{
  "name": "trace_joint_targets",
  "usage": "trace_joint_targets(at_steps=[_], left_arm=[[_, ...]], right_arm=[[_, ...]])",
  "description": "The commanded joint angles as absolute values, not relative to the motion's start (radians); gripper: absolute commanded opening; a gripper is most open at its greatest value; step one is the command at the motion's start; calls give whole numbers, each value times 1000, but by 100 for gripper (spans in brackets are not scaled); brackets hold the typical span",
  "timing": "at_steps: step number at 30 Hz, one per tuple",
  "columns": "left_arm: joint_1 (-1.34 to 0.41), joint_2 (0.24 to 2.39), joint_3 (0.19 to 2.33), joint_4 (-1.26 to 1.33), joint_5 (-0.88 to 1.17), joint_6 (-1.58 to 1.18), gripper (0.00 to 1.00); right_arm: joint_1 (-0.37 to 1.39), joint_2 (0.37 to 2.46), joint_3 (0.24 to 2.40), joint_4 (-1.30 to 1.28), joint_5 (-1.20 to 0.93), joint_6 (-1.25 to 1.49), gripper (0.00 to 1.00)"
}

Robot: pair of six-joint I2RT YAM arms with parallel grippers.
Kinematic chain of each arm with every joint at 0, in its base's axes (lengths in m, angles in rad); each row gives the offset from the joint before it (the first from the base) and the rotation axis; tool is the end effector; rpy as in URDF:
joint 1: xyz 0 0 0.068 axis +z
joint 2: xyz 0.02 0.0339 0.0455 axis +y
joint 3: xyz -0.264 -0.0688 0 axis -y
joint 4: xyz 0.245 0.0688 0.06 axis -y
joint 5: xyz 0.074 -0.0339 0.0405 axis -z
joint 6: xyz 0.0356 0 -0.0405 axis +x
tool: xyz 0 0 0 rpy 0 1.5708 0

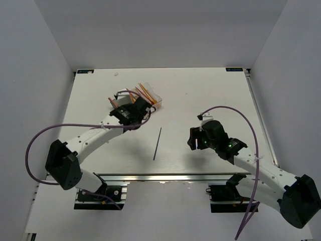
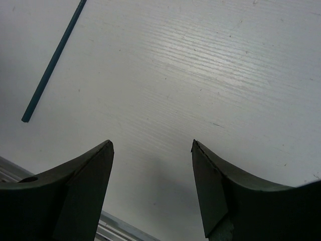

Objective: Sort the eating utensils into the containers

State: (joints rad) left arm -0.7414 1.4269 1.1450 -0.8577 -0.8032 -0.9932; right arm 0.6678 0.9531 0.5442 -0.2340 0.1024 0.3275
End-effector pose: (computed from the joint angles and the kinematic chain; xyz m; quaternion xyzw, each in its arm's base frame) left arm 0.2204 -0.1671 0.2746 -0.1959 0.8815 0.0968 0.4186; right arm 0.1619 0.1231 0.2208 -0.1287 0.8841 0.1731 0.4145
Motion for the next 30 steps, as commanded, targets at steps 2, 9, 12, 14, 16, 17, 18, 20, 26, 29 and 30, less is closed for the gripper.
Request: trace_joint_targets(at_steps=[2, 9, 12, 14, 16, 17, 18, 20, 26, 29, 30], left_arm=[[-619, 1520, 1270, -712, -756, -832, 0], [-425, 1747, 1388, -629, -673, -721, 0], [-391, 1789, 1388, -588, -661, -703, 0], [-377, 1804, 1388, -571, -646, -696, 0], [-371, 1810, 1375, -548, -638, -698, 0], [-362, 1821, 1370, -539, -631, -698, 0], [-357, 1827, 1362, -531, -611, -698, 0], [-353, 1842, 1359, -528, -603, -698, 0], [-353, 1801, 1306, -515, -587, -729, 24], [-353, 1744, 1273, -529, -592, -750, 25], [-353, 1711, 1264, -532, -592, -755, 30]], right_arm=[[669, 963, 580, -224, 107, 308, 69], [669, 959, 575, -221, 101, 310, 69], [669, 963, 571, -215, 100, 310, 69], [669, 971, 572, -212, 98, 307, 69], [669, 986, 577, -215, 100, 304, 69], [669, 988, 577, -215, 97, 304, 69], [669, 991, 578, -215, 97, 302, 69], [669, 989, 577, -213, 95, 302, 69], [669, 999, 584, -215, 103, 299, 69], [669, 1002, 586, -218, 106, 298, 69], [669, 1002, 586, -216, 107, 298, 69]])
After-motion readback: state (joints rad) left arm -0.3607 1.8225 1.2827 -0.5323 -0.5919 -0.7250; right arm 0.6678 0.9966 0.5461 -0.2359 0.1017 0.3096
